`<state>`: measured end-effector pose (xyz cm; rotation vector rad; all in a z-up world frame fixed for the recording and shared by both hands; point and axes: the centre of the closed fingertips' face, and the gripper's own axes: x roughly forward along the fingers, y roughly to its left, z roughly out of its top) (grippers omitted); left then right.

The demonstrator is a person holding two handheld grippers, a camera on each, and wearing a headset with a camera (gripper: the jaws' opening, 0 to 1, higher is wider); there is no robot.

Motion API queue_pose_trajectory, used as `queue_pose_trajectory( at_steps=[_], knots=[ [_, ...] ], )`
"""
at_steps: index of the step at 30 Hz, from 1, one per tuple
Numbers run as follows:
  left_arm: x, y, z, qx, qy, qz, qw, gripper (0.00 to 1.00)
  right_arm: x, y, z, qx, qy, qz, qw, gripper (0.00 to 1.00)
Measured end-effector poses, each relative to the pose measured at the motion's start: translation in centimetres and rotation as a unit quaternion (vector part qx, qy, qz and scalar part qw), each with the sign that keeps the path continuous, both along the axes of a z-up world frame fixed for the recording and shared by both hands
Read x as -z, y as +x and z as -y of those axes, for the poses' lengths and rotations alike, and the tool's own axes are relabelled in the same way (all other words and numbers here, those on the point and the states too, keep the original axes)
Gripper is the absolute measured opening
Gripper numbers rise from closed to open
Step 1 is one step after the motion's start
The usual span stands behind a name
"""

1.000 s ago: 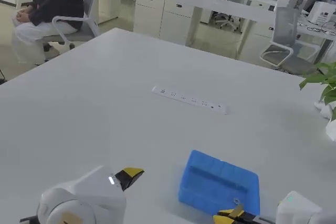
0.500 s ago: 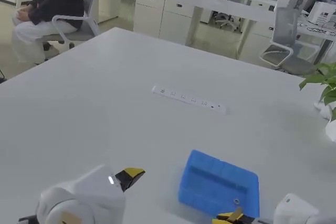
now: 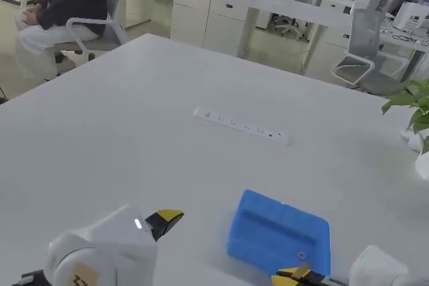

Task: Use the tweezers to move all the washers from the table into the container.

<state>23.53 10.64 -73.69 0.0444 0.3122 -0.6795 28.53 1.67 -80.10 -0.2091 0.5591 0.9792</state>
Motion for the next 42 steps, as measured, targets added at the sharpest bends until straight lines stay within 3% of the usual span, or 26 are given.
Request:
queue_pose_trajectory(
  at_steps=[8, 14, 17, 22, 29, 32, 42],
  knots=[
    [-0.5, 0.1, -0.1, -0.007, -0.019, 0.003, 0.9998, 0.91, -4.1, 0.8, 0.1, 0.013, 0.031, 0.009, 0.9994, 0.03],
    [-0.8, 0.0, 0.0, -0.007, -0.040, -0.003, 0.9992, 0.91, -6.1, 1.6, 0.1, 0.012, 0.031, 0.018, 0.9993, 0.03],
    [-0.7, -0.1, 0.1, -0.003, -0.037, -0.004, 0.9993, 0.91, -6.8, 2.0, 0.0, 0.011, 0.028, 0.019, 0.9994, 0.03],
    [-0.6, -0.1, 0.1, -0.005, -0.035, -0.004, 0.9994, 0.91, -7.3, 2.9, 0.2, 0.022, 0.021, 0.014, 0.9994, 0.03],
    [-0.6, 0.0, 0.0, -0.007, -0.028, 0.000, 0.9996, 0.92, -7.7, 3.7, 0.3, 0.044, 0.043, -0.001, 0.9981, 0.03],
    [-0.4, 0.0, 0.0, -0.006, -0.015, 0.001, 0.9999, 0.92, -7.9, 4.3, 0.5, 0.058, 0.052, -0.007, 0.9969, 0.03],
    [-0.5, 0.2, -0.4, -0.015, -0.019, 0.001, 0.9997, 0.91, -8.4, 6.9, 1.0, 0.085, 0.061, -0.020, 0.9942, 0.03]
  ],
)
